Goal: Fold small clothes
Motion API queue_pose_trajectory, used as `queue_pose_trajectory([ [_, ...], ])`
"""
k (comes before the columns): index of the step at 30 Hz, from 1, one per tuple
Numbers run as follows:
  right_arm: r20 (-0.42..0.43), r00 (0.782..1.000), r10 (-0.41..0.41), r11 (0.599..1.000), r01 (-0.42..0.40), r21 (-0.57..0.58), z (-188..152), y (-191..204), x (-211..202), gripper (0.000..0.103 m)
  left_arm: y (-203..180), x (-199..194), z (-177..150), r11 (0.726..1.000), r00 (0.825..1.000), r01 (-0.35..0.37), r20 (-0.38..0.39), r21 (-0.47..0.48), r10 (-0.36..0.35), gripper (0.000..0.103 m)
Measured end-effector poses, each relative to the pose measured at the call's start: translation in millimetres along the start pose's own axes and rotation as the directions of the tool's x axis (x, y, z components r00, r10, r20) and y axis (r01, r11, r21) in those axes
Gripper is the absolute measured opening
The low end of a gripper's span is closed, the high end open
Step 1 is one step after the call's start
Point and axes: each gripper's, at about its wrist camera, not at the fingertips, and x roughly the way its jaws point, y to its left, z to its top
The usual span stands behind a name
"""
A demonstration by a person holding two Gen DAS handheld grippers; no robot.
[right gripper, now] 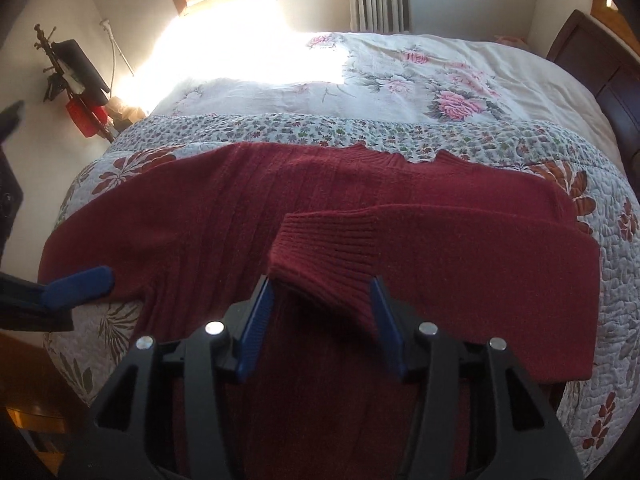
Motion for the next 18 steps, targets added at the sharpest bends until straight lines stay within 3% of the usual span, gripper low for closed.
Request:
queue_pose_trajectory([
  [3,0.032,0.999,-0.004,0.999,0.002,0.046,-14.6,-22.3,-31.6,0.056,9.9,37.7,10.3,0.998,0.996,-0.062,-0.059,-0.002,0.062,0.099],
  [8,0.033,0.999,-0.024,0.989,0.019,0.147,-54.9,-60.4,-69.5,0.063,33.3,93.5,15.4,0.987,0.975,-0.155,-0.167,-0.044,0.146,0.099],
  [12,0.029,0.999,-0.020,0.970,0.012,0.243,-83.6,-81.0,-86.8,0.064,26.5,108.7,21.5,0.982,0.966,-0.189,-0.182,-0.005,0.185,0.099],
  [15,0.023,1.000,0.014,0.957,-0.020,0.290,-98.3,-84.2,-91.6,0.064,15.8,117.6,25.7,0.968,0.944,-0.251,-0.217,0.027,0.250,0.098],
  [18,0.024,0.998,0.049,0.952,-0.054,0.302,-102.5,-80.8,-93.3,0.064,5.7,122.9,23.7,0.963,0.932,-0.263,-0.244,0.054,0.268,0.096],
])
